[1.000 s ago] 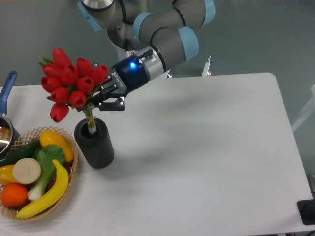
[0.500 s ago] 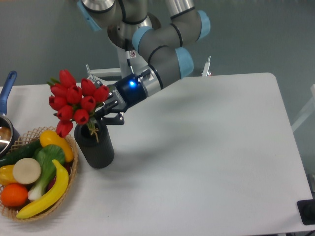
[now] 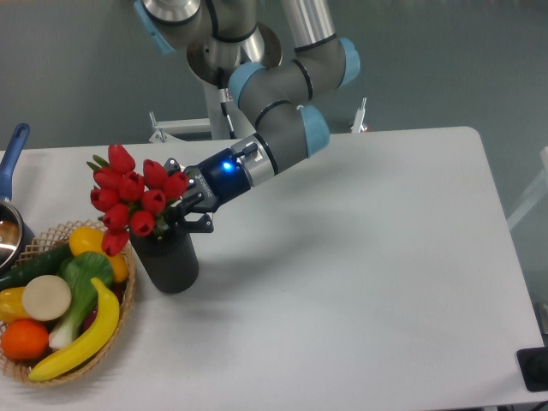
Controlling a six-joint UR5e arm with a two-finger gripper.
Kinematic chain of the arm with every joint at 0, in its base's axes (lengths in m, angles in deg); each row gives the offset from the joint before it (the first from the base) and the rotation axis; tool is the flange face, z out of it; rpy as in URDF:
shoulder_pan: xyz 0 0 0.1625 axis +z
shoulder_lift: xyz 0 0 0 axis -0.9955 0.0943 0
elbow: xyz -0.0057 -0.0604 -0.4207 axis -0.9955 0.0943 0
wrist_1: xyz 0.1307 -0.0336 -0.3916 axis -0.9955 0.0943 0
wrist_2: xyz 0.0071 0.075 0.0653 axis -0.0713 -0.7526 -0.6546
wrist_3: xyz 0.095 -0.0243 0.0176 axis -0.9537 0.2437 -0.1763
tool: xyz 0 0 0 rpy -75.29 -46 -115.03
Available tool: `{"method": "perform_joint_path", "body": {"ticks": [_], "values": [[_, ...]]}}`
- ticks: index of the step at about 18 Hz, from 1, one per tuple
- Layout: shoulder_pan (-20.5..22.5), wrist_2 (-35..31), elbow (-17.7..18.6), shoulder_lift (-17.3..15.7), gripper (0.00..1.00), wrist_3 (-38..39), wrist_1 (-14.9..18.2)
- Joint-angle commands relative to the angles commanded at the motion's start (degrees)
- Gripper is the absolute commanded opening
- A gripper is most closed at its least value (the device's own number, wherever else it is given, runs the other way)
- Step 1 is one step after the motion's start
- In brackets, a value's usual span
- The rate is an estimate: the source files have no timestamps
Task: Insert the flowers into the vase
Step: 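Lower the tulip stems down into the black vase, then open the gripper to release the tulips and back away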
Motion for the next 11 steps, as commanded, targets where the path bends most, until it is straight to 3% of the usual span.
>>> {"method": "perform_joint_path", "body": {"ticks": [6, 11], "values": [[0.61, -0.09, 1.32, -0.35, 1.00, -0.09, 0.00], [2.46, -0.53, 2.81, -2.63, 1.00, 0.18, 0.09]]}}
